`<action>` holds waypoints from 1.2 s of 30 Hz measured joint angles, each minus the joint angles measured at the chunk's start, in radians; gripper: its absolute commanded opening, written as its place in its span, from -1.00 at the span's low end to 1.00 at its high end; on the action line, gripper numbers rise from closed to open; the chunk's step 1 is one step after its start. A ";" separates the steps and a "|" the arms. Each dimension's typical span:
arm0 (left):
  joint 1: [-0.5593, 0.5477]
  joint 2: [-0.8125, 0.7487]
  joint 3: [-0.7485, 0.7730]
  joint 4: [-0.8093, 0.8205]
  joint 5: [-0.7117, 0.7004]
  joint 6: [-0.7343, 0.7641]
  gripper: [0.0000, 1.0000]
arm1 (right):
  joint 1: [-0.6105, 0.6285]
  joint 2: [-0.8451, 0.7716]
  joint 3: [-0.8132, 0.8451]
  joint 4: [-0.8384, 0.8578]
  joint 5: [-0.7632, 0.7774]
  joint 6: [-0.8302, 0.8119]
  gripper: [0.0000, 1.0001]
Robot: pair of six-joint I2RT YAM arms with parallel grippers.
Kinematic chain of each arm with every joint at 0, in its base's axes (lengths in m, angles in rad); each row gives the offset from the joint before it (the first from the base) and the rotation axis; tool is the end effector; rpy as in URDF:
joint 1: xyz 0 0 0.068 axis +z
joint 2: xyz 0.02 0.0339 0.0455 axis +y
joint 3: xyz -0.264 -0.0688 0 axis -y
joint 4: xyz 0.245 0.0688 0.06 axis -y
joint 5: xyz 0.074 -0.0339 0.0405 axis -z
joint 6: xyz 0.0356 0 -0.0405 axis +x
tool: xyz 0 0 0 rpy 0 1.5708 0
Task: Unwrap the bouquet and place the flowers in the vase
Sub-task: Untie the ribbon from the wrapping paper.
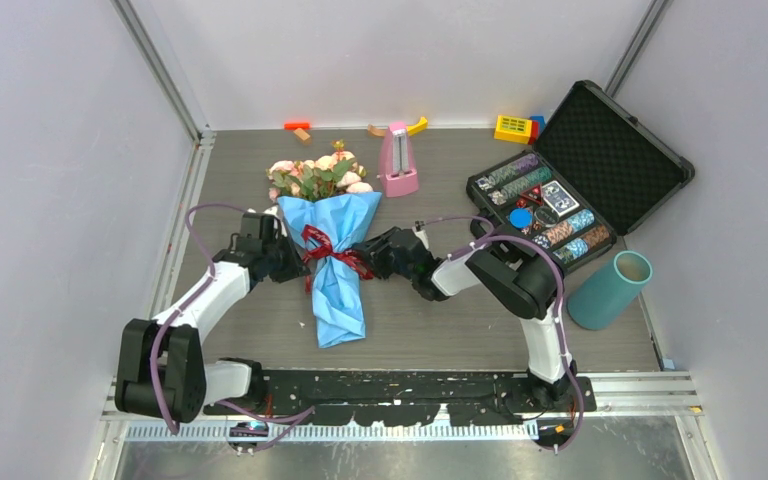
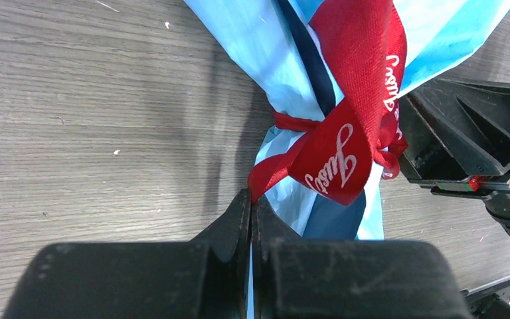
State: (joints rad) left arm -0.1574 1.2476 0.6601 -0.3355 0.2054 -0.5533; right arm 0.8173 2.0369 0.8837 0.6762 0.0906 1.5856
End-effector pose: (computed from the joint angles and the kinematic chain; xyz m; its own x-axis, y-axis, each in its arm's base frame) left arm 0.2349 -0.0446 0.1912 -0.8146 -0.3916 -0.4279 -0.1799 0.8719 -0.4555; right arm 0.2692 0.2823 0.0995 -0.6666 0.7449 -0.0284 0.3240 0.3238 0.8889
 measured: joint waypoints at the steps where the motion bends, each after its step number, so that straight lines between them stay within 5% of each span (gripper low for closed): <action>1: 0.000 -0.003 0.000 -0.001 0.000 0.004 -1.00 | 0.000 0.003 0.003 0.002 0.001 0.001 -0.07; 20: 0.000 -0.005 0.000 -0.010 0.000 0.011 -1.00 | -0.001 0.027 0.016 -0.005 0.056 -0.039 -0.72; 36: 0.000 -0.005 0.003 -0.014 -0.011 0.011 -1.00 | -0.001 -0.011 0.016 -0.036 0.106 -0.167 -1.00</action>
State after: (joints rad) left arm -0.1574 1.2430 0.6628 -0.3492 0.1947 -0.5419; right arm 0.8162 2.0262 0.9001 0.6403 0.1967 1.4185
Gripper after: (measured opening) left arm 0.009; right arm 0.021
